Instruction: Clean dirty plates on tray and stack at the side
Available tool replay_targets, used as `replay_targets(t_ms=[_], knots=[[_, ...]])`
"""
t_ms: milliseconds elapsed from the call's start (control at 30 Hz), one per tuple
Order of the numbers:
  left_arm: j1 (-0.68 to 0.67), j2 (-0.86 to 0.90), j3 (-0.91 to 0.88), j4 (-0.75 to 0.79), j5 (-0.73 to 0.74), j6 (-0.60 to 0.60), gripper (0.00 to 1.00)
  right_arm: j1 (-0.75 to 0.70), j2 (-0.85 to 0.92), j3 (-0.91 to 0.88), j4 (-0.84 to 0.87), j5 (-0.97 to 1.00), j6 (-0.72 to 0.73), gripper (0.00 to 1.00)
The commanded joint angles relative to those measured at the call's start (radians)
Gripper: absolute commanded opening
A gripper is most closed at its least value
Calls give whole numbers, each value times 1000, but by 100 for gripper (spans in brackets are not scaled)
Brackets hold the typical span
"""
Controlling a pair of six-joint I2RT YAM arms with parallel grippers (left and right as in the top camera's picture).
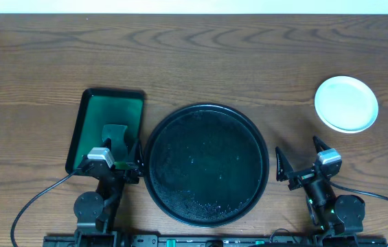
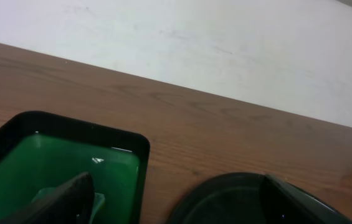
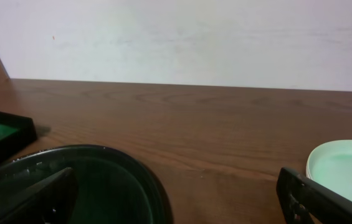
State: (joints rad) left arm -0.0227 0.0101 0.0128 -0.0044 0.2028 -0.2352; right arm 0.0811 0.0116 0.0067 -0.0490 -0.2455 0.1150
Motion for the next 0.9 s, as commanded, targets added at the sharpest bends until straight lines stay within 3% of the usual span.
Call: replay_targets(t_ms=[0,867], knots=[[-3,-6,-9,-47,13,16,85,6,-6,-2,-6,9,11,99],[-3,-6,-9,-47,13,16,85,6,-6,-2,-6,9,11,99]])
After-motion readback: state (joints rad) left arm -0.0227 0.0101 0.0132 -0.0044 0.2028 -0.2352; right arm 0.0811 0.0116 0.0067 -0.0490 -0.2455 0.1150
